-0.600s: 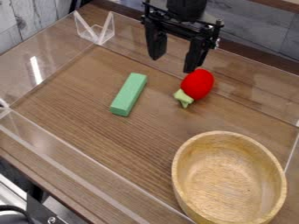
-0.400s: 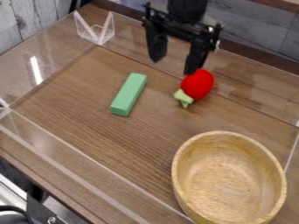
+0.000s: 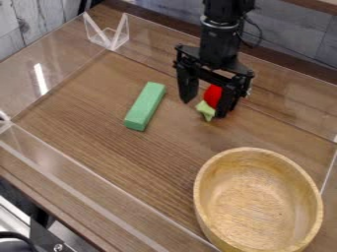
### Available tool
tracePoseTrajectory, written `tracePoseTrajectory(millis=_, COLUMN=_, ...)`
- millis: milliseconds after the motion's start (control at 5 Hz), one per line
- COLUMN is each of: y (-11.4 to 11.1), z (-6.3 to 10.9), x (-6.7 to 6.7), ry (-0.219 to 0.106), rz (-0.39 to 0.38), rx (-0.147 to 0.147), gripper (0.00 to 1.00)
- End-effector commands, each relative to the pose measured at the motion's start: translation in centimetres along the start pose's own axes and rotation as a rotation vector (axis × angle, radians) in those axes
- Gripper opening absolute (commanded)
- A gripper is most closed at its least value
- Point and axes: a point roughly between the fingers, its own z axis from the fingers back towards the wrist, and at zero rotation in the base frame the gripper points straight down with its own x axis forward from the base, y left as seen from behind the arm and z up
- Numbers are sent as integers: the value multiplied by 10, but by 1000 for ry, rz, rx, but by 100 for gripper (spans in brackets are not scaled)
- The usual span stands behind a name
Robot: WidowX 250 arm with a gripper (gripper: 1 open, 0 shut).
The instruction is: Move the red fruit to the left
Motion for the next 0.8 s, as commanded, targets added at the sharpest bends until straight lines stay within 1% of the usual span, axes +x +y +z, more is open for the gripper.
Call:
tracePoseTrajectory(millis=0, y=2, z=26, x=11, ry=-91, rz=-22, rx=-8, gripper=100)
tracePoseTrajectory(millis=200, y=-6, z=21, x=21, ry=-121, rz=-60, rx=-20, gripper=100)
tracePoseTrajectory(millis=400, y=-12, z=15, x=31, ry=-144, rz=-95, rx=-25, gripper=100)
tracePoseTrajectory(millis=600, y=-15, z=9, x=42, ry=-169, rz=-37, rx=-25, gripper=100)
